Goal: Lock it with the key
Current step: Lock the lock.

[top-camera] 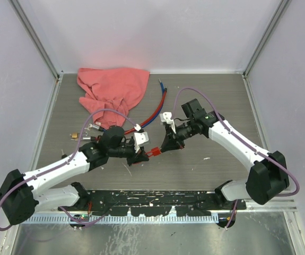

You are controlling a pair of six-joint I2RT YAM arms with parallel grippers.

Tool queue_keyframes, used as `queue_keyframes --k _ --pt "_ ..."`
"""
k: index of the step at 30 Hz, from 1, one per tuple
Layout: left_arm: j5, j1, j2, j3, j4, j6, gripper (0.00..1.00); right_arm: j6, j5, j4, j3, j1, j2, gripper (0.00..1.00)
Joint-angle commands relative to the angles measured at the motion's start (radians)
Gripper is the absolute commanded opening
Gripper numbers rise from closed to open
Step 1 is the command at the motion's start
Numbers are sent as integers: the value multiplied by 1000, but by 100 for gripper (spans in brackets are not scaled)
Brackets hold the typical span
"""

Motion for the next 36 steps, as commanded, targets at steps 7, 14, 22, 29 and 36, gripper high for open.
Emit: queue_keyframes --k 7,14,22,29,36 --pt "238 142 45 -7 87 -105 0 -158 66 -42 -39 1 -151 1" --pt "597 211 292 80 199 -386 0 -253 129 -85 -17 1 -157 1" --pt "192 129 93 91 8 -100 0 -21 26 5 -62 -49 -137 1" --pt "-23 -5 -112 -23 82 109 0 65 -190 61 -88 -125 -104 1" --pt "67 -5 -93 -27 94 13 0 -57 -113 28 -102 -126 -159 1"
